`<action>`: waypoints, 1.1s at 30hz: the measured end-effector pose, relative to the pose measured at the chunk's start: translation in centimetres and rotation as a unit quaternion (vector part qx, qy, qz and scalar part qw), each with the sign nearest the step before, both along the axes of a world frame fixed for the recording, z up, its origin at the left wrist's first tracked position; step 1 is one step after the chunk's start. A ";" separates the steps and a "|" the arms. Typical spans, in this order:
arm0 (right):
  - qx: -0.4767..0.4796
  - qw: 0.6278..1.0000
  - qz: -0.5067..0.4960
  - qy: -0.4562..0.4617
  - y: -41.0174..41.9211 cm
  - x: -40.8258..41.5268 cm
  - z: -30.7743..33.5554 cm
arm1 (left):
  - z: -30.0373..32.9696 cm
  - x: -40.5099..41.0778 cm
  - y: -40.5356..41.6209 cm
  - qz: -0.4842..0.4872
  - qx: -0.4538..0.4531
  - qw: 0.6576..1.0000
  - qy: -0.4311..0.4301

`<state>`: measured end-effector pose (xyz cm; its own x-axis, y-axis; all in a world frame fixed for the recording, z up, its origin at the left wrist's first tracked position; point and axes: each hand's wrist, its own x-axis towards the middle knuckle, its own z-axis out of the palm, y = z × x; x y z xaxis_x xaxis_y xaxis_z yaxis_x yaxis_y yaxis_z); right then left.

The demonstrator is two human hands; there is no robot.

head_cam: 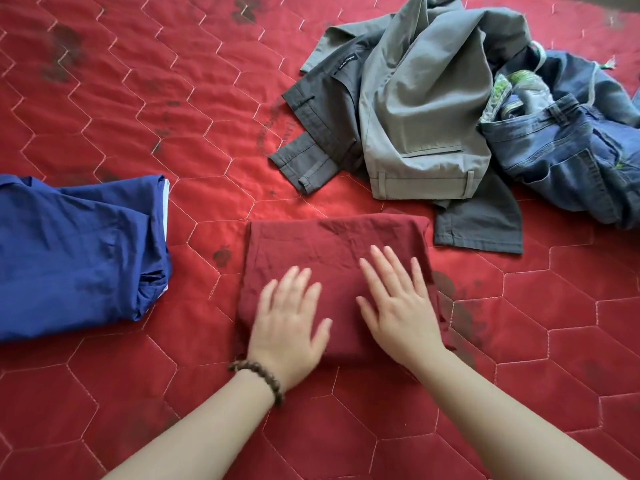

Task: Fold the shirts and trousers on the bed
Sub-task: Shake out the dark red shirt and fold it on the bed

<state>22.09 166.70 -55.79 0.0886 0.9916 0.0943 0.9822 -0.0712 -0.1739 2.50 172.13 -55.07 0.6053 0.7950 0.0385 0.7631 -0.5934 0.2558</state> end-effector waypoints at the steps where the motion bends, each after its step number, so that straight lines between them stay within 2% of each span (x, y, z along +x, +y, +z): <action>1: -0.036 0.999 0.022 -0.015 0.5 0.1 -0.8 | -0.7 0.8 -0.4 -0.038 -0.016 0.998 0.038; 3: -0.089 0.995 0.029 -0.042 1.5 0.9 -1.7 | -1.8 1.7 -0.6 -0.063 -0.035 0.992 0.106; 6: -0.112 0.992 -0.024 -0.053 2.7 2.3 -2.3 | -2.9 1.8 -0.4 -0.038 -0.044 0.987 0.148; 10: -0.100 0.990 -0.094 -0.029 2.4 2.4 -3.0 | -3.2 1.8 -0.4 -0.024 -0.044 0.986 0.160; 16: -0.137 0.986 -0.092 -0.020 2.9 2.4 -2.4 | -2.2 1.9 -0.3 -0.023 -0.047 0.989 0.135; 18: -0.167 0.982 -0.083 -0.022 3.0 2.5 -2.0 | -1.1 2.4 -1.3 -0.072 -0.042 0.991 0.107; 21: -0.207 0.976 -0.072 -0.012 3.3 2.7 -1.3 | -0.9 3.3 -3.5 -0.211 -0.051 0.970 0.107; 28: -0.314 0.947 -0.074 0.006 3.3 2.2 1.4 | -1.2 3.3 -2.9 -0.253 -0.043 0.953 0.161; 33: -0.321 0.942 -0.072 -0.067 0.2 -1.4 3.2 | 0.3 -3.9 1.0 -0.331 0.001 0.922 0.199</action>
<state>20.69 166.87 -52.55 0.2570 0.8262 -0.5013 0.9642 -0.2542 0.0753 -1.42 173.17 -54.72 0.9248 0.2457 -0.2904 0.2657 -0.9635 0.0310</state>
